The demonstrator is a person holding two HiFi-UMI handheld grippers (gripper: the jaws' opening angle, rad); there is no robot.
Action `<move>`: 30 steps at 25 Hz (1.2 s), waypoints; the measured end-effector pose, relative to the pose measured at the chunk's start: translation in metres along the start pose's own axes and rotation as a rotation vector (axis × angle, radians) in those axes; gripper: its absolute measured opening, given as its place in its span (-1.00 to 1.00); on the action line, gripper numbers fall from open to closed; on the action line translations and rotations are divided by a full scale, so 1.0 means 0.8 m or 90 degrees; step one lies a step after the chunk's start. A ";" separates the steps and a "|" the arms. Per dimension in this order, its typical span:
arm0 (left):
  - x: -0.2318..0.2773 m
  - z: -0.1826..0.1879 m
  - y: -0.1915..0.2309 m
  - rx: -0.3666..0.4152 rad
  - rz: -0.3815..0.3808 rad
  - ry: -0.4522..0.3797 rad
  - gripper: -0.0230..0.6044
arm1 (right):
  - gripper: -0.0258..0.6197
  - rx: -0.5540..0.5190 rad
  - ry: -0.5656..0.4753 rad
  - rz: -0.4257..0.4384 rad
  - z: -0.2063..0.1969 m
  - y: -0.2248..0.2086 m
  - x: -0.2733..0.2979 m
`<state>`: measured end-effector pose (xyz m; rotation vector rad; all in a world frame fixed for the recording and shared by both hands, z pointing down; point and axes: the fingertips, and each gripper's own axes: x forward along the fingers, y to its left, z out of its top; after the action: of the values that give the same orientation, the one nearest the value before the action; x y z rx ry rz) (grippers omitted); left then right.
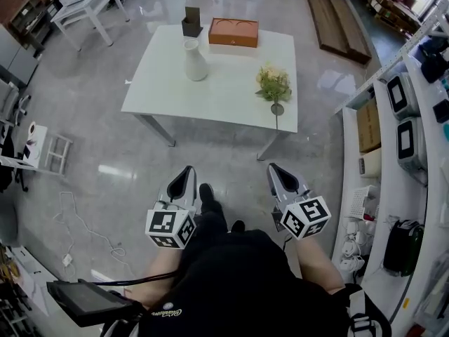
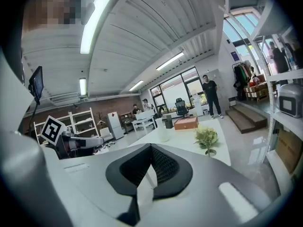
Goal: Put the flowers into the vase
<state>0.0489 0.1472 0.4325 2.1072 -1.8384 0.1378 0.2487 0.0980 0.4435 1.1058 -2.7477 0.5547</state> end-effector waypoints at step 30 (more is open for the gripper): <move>0.315 0.118 0.131 0.024 -0.112 0.060 -0.91 | -0.92 -0.001 -0.021 -0.086 0.140 -0.104 0.312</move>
<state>-0.0275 -0.1313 0.4373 2.2366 -1.6021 0.2259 0.1274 -0.1603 0.4266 1.3002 -2.6743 0.5203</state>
